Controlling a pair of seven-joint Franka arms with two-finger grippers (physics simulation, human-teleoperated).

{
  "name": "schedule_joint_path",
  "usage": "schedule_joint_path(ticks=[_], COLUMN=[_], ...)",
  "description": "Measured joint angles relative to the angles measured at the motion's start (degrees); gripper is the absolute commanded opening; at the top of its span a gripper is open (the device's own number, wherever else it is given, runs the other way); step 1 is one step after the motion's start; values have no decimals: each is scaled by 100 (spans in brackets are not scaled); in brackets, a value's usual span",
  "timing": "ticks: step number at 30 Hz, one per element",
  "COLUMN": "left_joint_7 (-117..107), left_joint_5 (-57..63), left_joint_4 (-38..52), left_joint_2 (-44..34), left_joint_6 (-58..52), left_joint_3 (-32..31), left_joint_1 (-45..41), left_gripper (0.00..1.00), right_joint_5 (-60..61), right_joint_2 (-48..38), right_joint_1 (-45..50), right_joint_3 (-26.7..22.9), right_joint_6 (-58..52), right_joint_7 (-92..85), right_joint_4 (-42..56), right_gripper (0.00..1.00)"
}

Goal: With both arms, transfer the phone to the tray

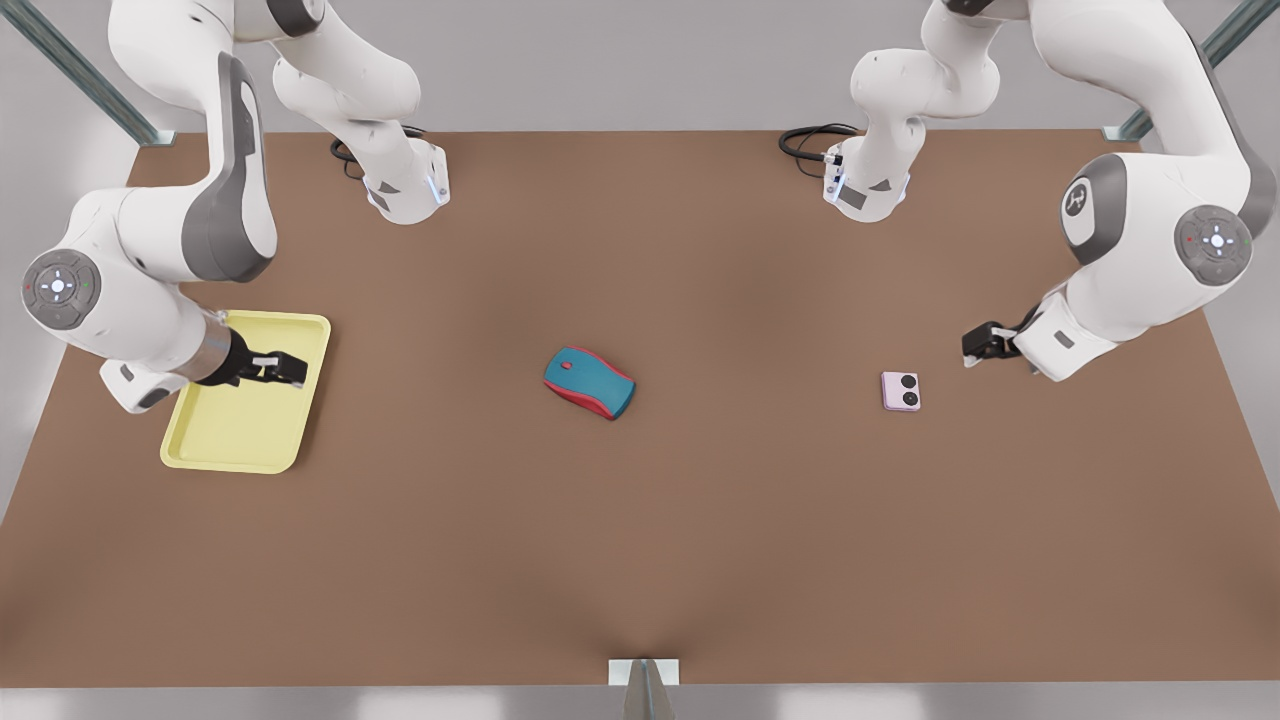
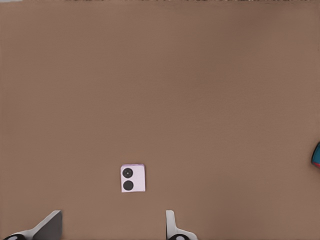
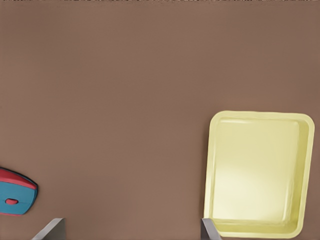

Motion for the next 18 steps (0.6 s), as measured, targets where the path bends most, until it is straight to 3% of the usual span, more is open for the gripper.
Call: schedule_joint_path(ticks=[2,11,18], left_joint_7=[21,103,158], left_joint_5=[0,-41,-51], left_joint_4=[-35,-2644,-3252], left_joint_2=[14,563,1162], left_joint_6=[37,1662,3241], left_joint_3=[-1,-19,-19], left_joint_1=[-5,116,241], left_gripper=[100,100,100], right_joint_5=[0,15,36], right_joint_2=[3,15,-158], right_joint_1=[0,-13,-4], right_joint_3=[0,1,10], right_joint_6=[46,164,384], right_joint_7=[28,118,146], right_joint_4=[0,-6,-254], right_gripper=[100,100,100])
